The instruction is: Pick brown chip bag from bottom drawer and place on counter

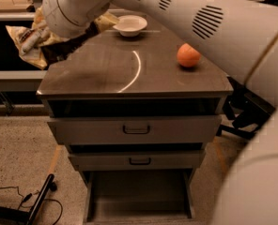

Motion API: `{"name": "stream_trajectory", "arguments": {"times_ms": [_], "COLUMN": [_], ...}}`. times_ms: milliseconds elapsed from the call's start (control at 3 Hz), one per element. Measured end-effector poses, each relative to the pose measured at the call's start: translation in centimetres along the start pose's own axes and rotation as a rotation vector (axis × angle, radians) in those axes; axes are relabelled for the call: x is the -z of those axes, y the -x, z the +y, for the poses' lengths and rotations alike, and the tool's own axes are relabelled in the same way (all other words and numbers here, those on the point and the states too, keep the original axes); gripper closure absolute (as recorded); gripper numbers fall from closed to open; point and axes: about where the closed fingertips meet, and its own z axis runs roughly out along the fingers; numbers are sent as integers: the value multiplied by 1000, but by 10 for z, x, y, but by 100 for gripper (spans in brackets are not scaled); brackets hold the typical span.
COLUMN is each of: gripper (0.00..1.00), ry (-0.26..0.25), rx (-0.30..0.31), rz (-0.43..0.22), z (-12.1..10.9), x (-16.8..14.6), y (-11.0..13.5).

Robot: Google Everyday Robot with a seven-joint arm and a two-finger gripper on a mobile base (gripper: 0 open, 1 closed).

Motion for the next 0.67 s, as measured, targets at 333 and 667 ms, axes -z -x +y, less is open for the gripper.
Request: {"name": "stream_trajectory", "arguments": {"times_ms": [333, 667], "gripper": [100, 100], "ry": [16, 0], "rx": [-26, -34], "rz": [12, 67], "z": [-28, -47], "x": [-21, -15], "y": [-37, -71]}}
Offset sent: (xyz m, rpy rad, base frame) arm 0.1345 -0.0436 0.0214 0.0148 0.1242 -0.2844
